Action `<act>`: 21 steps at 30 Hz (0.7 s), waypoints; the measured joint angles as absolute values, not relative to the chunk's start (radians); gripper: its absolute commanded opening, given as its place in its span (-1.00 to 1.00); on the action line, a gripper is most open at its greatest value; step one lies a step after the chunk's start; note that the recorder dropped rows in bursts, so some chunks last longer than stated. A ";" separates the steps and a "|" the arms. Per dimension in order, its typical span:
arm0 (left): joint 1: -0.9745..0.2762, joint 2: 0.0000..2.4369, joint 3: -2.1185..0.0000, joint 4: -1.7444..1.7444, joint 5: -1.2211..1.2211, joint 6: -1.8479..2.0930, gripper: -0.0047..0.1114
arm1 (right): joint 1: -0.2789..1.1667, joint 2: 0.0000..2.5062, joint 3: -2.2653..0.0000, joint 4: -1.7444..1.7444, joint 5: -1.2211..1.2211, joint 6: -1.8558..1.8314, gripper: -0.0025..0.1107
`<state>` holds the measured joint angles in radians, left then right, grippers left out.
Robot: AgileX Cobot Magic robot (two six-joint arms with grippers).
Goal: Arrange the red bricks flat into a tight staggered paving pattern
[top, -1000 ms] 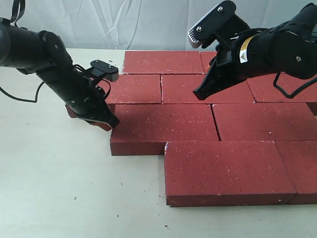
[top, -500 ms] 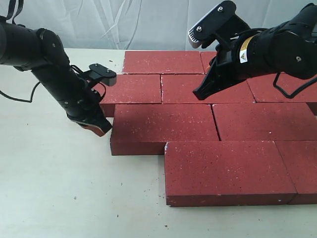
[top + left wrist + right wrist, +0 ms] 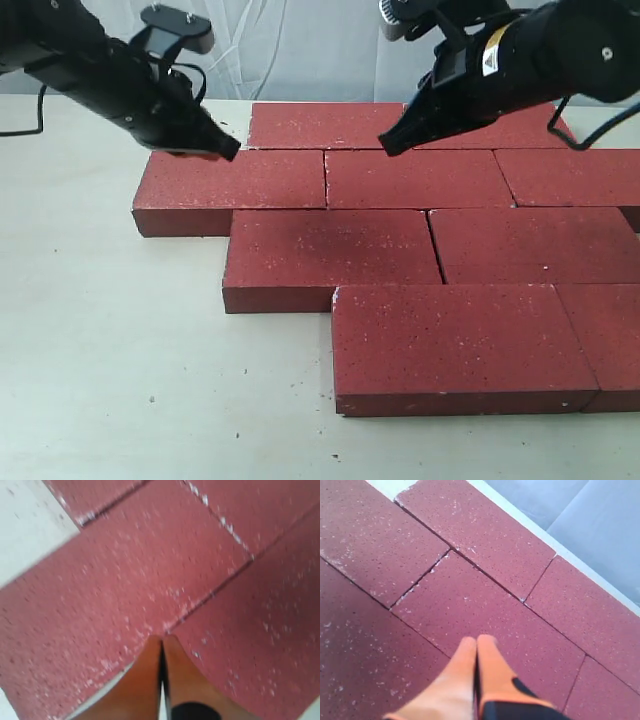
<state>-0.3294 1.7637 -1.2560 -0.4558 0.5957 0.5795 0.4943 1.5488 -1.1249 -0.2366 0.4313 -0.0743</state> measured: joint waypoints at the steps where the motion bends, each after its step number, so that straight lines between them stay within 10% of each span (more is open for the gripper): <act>1: -0.329 1.759 -1.271 -0.451 0.588 0.564 -0.92 | 0.494 1.549 -1.149 -0.246 0.476 -0.074 -0.97; 21: -0.329 1.575 -1.310 0.223 0.993 0.089 -0.92 | 0.136 1.478 -1.231 -0.186 0.962 -0.076 -0.97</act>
